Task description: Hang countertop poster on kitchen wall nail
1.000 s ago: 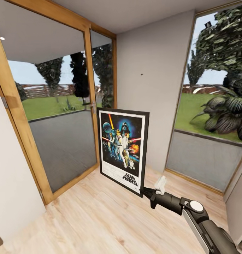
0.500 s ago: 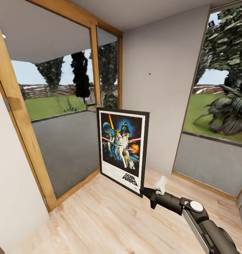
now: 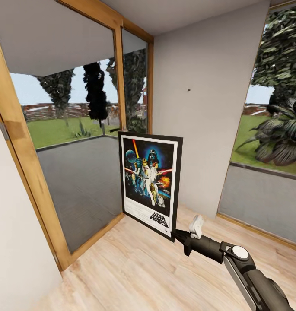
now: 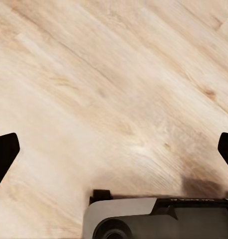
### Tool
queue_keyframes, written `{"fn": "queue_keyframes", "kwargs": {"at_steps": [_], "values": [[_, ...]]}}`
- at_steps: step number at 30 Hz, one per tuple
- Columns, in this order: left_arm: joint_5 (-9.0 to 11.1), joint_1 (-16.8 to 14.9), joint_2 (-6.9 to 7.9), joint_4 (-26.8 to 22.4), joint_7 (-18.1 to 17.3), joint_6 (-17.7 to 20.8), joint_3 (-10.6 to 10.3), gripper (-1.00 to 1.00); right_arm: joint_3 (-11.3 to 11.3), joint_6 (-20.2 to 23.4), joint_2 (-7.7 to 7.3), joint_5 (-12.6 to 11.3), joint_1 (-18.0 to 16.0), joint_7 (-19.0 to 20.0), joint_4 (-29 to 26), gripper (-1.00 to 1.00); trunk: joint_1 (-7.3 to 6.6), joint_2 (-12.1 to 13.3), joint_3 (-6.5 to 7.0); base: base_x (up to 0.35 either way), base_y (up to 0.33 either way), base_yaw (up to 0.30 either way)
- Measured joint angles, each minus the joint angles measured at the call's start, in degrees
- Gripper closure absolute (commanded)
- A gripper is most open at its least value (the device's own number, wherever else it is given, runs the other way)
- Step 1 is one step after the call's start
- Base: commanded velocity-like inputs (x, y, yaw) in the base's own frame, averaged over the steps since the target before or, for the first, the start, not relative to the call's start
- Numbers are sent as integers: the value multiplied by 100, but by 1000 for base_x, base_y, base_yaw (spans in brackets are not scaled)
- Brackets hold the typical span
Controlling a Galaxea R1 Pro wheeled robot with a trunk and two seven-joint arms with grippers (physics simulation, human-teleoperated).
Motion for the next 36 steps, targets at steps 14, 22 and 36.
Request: {"fn": "queue_keyframes", "kwargs": {"at_steps": [14,22,36], "values": [[1,0,0,0,0,0,0,-100,0,6,0,0,0,-2,0,100,0,0,0,232,284,-250],[1,0,0,-1,0,0,0,-100,0,7,0,0,0,-2,0,100,0,0,0,233,284,-268],[1,-1,0,-2,0,0,0,-100,0,7,0,5,0,-11,-1,100,0,0,3,232,284,-270]]}}
